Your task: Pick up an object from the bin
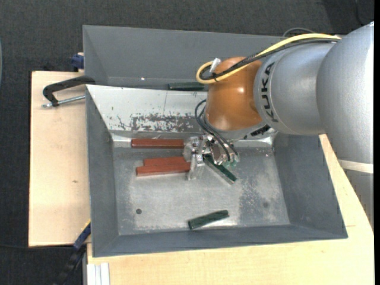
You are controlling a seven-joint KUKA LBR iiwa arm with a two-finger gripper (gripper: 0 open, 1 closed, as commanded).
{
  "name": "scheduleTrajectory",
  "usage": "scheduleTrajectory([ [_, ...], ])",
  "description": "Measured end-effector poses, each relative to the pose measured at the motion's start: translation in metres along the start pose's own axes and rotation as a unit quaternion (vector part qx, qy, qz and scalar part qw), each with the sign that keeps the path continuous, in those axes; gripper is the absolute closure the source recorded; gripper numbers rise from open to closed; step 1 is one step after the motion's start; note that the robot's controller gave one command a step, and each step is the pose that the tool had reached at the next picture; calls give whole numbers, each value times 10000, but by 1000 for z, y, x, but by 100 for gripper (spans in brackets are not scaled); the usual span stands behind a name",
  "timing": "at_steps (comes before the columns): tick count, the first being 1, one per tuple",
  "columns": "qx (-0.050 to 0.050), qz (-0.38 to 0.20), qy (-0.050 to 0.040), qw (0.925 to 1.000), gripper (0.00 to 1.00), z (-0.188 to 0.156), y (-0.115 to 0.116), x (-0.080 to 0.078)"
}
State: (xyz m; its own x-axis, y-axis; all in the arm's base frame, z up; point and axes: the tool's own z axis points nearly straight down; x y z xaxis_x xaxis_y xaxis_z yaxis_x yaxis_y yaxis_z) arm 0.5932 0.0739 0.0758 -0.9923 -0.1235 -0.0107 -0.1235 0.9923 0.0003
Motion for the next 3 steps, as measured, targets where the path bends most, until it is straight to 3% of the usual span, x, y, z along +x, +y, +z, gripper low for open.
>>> scheduleTrajectory([
  [1, -2, 2, 0, 10000, 100, 0, 0, 0],
  [2, -5, -65, 52, 10000, 100, -44, 6, -2],
  [3, -5, -146, 39, 9999, 100, -119, 4, 3],
])
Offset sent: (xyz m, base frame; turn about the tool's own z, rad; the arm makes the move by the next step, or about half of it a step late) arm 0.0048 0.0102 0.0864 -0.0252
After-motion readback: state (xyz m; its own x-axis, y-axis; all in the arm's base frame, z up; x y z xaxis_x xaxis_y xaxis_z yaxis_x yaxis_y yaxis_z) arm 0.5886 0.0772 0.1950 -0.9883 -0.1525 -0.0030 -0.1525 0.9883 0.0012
